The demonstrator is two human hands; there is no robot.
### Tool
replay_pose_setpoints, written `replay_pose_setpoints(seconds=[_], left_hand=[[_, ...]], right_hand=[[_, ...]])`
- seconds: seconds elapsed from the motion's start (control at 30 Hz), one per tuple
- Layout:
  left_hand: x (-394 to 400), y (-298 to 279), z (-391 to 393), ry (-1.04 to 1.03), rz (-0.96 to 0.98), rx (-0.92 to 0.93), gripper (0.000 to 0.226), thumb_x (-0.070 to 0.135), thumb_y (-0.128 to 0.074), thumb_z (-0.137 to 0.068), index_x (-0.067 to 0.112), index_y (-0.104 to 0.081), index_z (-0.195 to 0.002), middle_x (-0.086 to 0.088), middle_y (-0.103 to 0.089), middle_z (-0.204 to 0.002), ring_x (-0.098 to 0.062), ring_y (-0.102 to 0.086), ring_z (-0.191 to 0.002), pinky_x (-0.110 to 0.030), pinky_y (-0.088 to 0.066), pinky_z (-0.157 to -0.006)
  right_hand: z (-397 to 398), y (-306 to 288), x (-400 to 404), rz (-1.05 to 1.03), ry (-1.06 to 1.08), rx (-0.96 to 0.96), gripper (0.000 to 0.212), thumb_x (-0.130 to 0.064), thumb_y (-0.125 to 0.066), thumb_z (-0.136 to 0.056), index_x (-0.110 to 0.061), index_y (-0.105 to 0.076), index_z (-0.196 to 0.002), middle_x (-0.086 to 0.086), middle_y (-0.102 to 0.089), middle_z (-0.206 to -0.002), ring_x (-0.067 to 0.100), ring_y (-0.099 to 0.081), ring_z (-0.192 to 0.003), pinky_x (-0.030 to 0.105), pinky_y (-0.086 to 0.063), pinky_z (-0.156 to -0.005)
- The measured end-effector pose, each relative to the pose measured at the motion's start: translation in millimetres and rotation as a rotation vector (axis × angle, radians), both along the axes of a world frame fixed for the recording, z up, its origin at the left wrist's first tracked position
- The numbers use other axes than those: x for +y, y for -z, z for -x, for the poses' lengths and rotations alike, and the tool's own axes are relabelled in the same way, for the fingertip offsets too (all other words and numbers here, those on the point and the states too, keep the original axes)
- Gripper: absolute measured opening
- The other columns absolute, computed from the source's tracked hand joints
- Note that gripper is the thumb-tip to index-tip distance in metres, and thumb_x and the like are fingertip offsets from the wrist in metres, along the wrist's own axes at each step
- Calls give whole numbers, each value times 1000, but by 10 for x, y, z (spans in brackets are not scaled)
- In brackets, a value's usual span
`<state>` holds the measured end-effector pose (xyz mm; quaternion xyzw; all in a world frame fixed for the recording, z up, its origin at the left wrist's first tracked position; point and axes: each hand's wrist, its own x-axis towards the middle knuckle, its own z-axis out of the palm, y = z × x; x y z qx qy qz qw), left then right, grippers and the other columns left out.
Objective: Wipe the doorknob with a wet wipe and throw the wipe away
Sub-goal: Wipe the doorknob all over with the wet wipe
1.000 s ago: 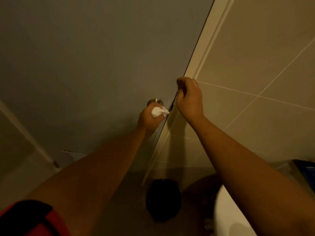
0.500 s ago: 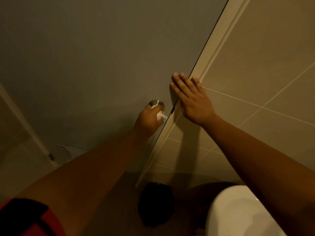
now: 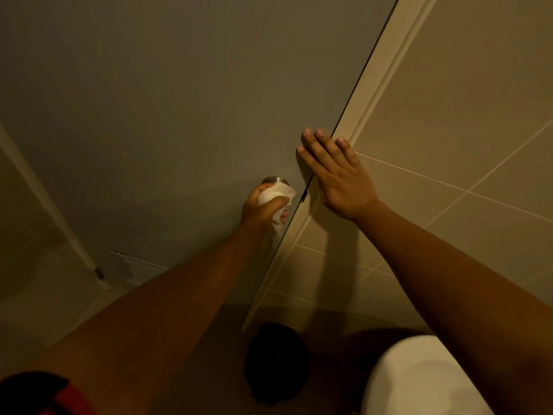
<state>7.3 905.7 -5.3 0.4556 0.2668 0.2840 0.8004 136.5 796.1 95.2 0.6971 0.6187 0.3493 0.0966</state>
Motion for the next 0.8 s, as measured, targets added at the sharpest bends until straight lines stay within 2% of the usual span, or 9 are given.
replay_pose_setpoints(seconds=[0.1,0.17,0.27,0.4,0.5,0.57,0.63,0.73,0.8], left_hand=[[-7,-13,-21,-25,-16,35,42,6,-69,-83,13,-56,-122,-17,-66,-89,-15,-61,-55,-24,-53,-47],[-13,9,-40,-80,-191,118,29,15,-71,-81,17,-61,-108,-11,-68,-92,-16,-63,-64,-27,-56,-54],[77,17,9,-94,-890,399,28,47,-59,-79,23,-63,-94,0,-68,-92,-18,-65,-82,-34,-57,-72],[180,-37,55,25,-1676,757,43,45,-58,-88,22,-55,-124,-14,-57,-119,-30,-62,-95,-38,-52,-74],[159,-86,34,46,-1911,866,50,39,-58,-91,20,-47,-136,-20,-52,-126,-35,-62,-100,-43,-53,-78],[182,-53,15,66,-1803,830,48,38,-58,-90,20,-48,-133,-19,-51,-127,-34,-61,-100,-40,-52,-77],[195,20,4,38,-1498,726,40,43,-61,-87,21,-56,-120,-10,-56,-117,-24,-61,-95,-29,-47,-70],[100,47,-14,-27,-775,378,28,33,-71,-80,19,-63,-103,3,-64,-98,-11,-62,-81,-14,-45,-61],[39,6,-4,-24,-333,158,25,18,-76,-78,19,-64,-100,-2,-68,-89,-11,-62,-69,-15,-49,-53]], right_hand=[[-1,1,5,8,10,-4,69,-15,-43,-92,-15,-15,-155,9,-10,-163,26,-5,-151,43,-4,-122],[3,-3,-2,12,13,8,69,-15,-42,-92,-15,-13,-155,8,-9,-163,25,-5,-151,43,-4,-122],[14,-7,-3,7,7,23,68,-15,-40,-92,-15,-14,-155,8,-10,-163,26,-6,-151,44,-5,-122],[1,4,2,9,8,26,67,-15,-40,-93,-16,-13,-155,8,-9,-163,26,-5,-151,45,-5,-122],[-5,8,3,11,9,14,68,-16,-40,-94,-16,-12,-155,8,-9,-163,26,-5,-151,45,-5,-122],[-7,6,3,10,3,17,67,-16,-40,-93,-15,-13,-155,9,-10,-163,26,-6,-151,45,-6,-122],[-10,-1,-4,4,-8,28,67,-16,-39,-92,-15,-15,-155,9,-11,-163,26,-7,-151,45,-6,-122],[-15,5,-3,4,-9,20,66,-16,-37,-93,-16,-14,-155,8,-11,-163,26,-7,-151,45,-6,-122],[-14,14,3,-4,-11,17,66,-16,-38,-93,-16,-14,-155,8,-12,-163,26,-7,-151,45,-7,-122]])
